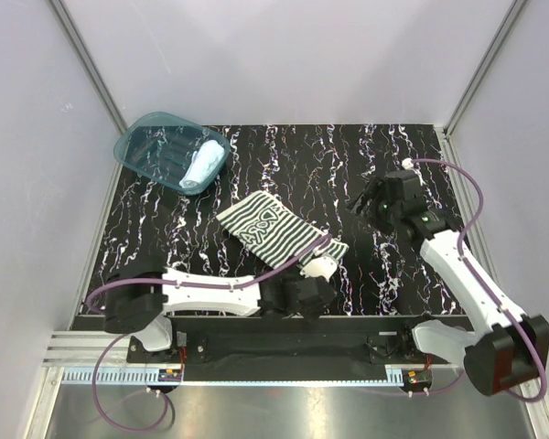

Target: Roll the towels

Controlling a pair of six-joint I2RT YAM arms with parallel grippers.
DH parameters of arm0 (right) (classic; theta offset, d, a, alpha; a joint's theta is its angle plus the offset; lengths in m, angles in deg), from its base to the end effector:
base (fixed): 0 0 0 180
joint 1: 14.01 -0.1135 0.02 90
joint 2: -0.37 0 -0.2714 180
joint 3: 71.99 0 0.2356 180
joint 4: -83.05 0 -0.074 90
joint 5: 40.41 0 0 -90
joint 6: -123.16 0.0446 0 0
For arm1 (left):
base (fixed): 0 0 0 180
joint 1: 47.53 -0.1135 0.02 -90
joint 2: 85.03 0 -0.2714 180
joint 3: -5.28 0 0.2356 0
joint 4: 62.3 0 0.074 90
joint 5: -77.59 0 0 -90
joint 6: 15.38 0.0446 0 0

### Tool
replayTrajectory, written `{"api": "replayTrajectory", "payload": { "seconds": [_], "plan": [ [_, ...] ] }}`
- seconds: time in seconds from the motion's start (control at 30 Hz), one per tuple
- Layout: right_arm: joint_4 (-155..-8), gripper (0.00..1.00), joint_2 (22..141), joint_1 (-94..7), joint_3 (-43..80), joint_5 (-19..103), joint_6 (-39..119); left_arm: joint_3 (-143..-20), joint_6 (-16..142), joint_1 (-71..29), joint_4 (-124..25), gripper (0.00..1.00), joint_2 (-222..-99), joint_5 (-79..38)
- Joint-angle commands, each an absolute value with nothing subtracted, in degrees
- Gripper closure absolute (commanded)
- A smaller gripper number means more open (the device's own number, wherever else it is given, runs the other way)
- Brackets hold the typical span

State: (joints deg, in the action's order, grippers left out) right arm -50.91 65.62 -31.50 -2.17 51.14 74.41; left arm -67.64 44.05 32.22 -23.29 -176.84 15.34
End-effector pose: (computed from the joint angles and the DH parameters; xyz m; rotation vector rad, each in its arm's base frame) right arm 0.2198 0.0680 0.3002 0.4968 2.2921 0.4909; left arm 0.0759 -0.3031 0.2124 0.8526 2.2772 -0.2304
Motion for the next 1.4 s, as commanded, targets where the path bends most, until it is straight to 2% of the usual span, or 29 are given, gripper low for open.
{"api": "replayTrajectory", "payload": {
  "seconds": [0.0,0.23,0.57,0.7,0.8,0.83,0.93,0.97,1.0,1.13,1.23,1.37],
  "plan": [
    [-43.0,0.25,62.07,-31.32,-1.42,55.75,73.32,-70.99,43.77,32.72,-29.61,0.01,-180.04,19.06],
    [-42.12,0.27,59.69,-31.41,-2.83,55.05,74.29,-73.8,43.42,32.8,-29.96,0.03,-186.28,21.08],
    [-43.35,0.28,61.54,-31.41,-3.09,53.55,74.2,-73.54,43.6,32.28,-31.8,0.2,-190.68,21.69],
    [-43.79,0.29,61.8,-31.41,-3.36,53.02,74.02,-70.47,43.77,30.96,-35.76,0.31,-190.33,19.94],
    [-44.05,0.29,61.98,-31.32,-3.45,52.41,73.67,-69.67,44.74,30.17,-37.96,0.48,-190.77,19.32],
    [-44.05,0.3,62.06,-31.41,-3.62,52.41,73.67,-69.67,45.09,30.0,-38.31,0.62,-190.94,19.23],
    [-44.05,0.31,62.15,-31.32,-3.71,51.88,73.32,-69.94,46.32,29.29,-39.46,0.78,-191.56,18.44],
    [-44.14,0.32,62.15,-31.32,-3.71,51.62,73.23,-69.94,46.49,29.12,-39.46,0.96,-191.56,18.35],
    [-44.05,0.32,61.98,-31.41,-3.71,51.44,73.15,-70.11,46.58,28.77,-39.37,1.0,-191.3,18.18],
    [-45.02,0.34,61.28,-31.32,-4.06,49.77,72.53,-70.72,48.07,28.06,-37.53,1.0,-187.36,14.76],
    [-46.33,0.36,60.31,-31.32,-4.93,45.56,72.53,-71.87,47.29,25.52,-35.68,1.0,-183.58,7.57],
    [-52.12,0.45,57.94,-31.41,-7.66,40.12,73.93,-68.46,43.17,20.26,-38.74,1.0,-178.56,-3.84]
  ]
}}
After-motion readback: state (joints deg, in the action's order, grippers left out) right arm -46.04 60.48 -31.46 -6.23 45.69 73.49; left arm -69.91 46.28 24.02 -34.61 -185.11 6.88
